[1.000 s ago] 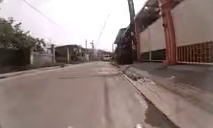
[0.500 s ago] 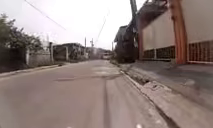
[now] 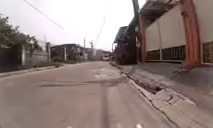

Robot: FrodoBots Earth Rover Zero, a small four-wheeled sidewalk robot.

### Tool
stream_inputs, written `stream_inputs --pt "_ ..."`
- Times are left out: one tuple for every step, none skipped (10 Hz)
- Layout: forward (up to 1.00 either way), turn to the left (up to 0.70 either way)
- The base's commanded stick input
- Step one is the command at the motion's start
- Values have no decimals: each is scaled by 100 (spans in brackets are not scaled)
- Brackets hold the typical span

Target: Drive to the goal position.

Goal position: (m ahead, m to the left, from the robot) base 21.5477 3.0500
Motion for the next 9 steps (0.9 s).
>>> stream_inputs --pt "100 0" --pt "100 0" --pt "100 0" --pt "100 0" --pt "100 0" --pt "100 0" --pt "100 0" --pt "100 0" --pt "100 0"
